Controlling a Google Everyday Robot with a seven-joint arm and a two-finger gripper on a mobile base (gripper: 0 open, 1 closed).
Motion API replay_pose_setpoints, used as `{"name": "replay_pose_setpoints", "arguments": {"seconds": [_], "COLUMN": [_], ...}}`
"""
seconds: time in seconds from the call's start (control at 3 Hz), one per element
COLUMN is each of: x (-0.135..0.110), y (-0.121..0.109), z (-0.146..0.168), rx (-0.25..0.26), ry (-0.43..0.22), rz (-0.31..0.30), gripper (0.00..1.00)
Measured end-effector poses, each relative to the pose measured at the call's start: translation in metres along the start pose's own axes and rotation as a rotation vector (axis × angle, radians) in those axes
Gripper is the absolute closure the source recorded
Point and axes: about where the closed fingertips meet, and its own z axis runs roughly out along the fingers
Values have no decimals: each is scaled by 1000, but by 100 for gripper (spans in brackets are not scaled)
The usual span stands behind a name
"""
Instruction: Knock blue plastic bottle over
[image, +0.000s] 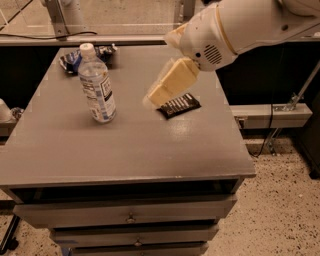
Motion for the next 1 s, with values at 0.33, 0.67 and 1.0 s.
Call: {"name": "replay_pose_setpoints", "arguments": {"seconds": [0.33, 0.67, 1.0], "x": [0, 5, 5], "y": [1, -3, -10], "z": [0, 8, 53], "rx": [-2, 17, 19], "ry": [1, -53, -155], "rz": [0, 32, 72], "gripper": [0, 0, 0]}}
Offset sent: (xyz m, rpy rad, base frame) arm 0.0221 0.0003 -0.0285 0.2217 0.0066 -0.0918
